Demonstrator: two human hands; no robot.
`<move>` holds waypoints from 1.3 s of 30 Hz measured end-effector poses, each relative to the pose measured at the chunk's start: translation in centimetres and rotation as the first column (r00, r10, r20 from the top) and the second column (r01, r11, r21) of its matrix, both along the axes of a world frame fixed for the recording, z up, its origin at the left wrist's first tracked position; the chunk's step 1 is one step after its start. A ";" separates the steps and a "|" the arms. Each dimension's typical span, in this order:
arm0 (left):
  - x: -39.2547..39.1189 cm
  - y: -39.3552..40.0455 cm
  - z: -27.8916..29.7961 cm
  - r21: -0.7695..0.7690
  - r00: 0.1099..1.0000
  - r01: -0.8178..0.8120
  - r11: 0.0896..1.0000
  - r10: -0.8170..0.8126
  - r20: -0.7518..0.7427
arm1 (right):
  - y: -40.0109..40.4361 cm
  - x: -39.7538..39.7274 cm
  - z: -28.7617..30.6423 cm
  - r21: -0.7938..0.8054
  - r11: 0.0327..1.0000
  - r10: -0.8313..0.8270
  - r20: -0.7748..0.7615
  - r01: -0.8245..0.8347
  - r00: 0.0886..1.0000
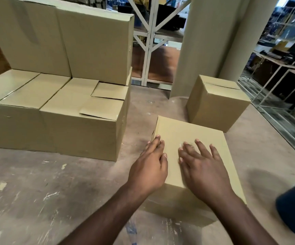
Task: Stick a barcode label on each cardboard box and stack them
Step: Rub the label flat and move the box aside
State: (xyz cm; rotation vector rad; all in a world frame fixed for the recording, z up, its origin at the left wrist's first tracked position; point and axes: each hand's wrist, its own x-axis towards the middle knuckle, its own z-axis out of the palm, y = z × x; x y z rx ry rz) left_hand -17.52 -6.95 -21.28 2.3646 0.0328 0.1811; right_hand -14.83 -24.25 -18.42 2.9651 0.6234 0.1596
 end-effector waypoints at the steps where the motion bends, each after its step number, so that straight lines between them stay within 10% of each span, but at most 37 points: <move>1: 0.0 0.0 0.1 0.010 1.000 0.004 1.000 -0.004 -0.003 | 0.1 0.2 0.4 -0.025 0.999 -0.030 -0.028 0.029 0.999; 11: 0.1 0.0 0.4 0.047 1.000 0.010 0.999 -0.010 -0.014 | 0.7 -1.0 1.2 -0.153 0.987 0.045 0.010 -0.043 0.999; 16: 0.2 0.0 0.0 0.051 1.000 0.016 0.999 -0.015 -0.016 | 0.7 3.5 1.8 -0.025 0.999 0.031 -0.074 -0.033 0.997; 21: 0.0 0.0 0.2 0.002 1.000 0.003 1.000 -0.003 -0.006 | -0.6 6.0 0.4 0.238 0.961 0.097 0.197 -0.143 0.976; 39: -0.2 0.1 0.3 -0.011 1.000 0.004 1.000 -0.004 -0.011 | -0.4 3.7 -0.5 0.247 0.939 0.165 0.283 -0.238 0.945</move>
